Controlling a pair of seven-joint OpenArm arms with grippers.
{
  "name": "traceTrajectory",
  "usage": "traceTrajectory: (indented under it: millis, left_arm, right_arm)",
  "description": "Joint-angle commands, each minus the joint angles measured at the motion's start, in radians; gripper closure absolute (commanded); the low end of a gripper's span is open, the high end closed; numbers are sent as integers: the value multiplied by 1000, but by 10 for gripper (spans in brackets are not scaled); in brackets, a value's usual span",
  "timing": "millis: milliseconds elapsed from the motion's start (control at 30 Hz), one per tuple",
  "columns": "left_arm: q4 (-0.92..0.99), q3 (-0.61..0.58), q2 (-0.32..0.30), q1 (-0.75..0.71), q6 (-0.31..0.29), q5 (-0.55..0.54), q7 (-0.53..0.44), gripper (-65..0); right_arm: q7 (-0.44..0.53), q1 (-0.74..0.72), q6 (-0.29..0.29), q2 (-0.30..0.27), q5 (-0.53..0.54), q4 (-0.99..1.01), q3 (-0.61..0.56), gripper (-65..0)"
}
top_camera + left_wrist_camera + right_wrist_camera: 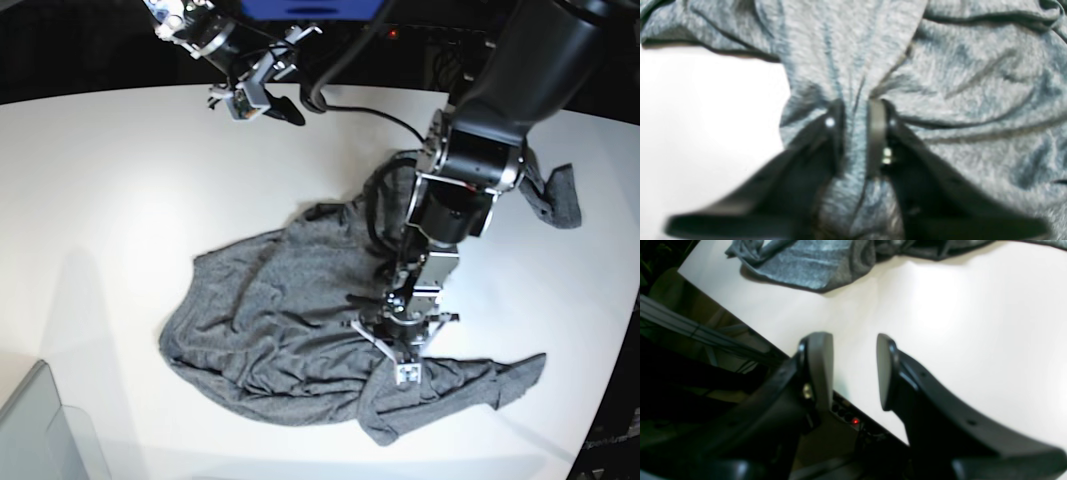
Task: Layout the t-shirt on the table in an organized manner, then fold the t-shirt properly
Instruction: 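Move the left gripper onto the shirt's middle and grasp the fabric, then drag the grasped fabric with the left gripper toward the sleeve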
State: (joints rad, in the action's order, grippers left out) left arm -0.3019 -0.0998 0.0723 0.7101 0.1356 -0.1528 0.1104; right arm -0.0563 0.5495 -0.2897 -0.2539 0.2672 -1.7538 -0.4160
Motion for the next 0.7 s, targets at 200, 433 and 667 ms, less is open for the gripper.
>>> traceTrajectory:
  millis: [200,433,667]
  left_arm:
    - [-33,59,7,29,-1,-4,10,0]
    - [-532,237,11,-159,-9,-4,185,0]
    - [-1058,249,11,-436,-3,-8,280,0]
  right_arm:
    - [26,4,-9,5,8,2,42,-223]
    - [28,-10,-9,5,8,42,41,-223]
    - [28,-45,-9,5,8,41,39,-223]
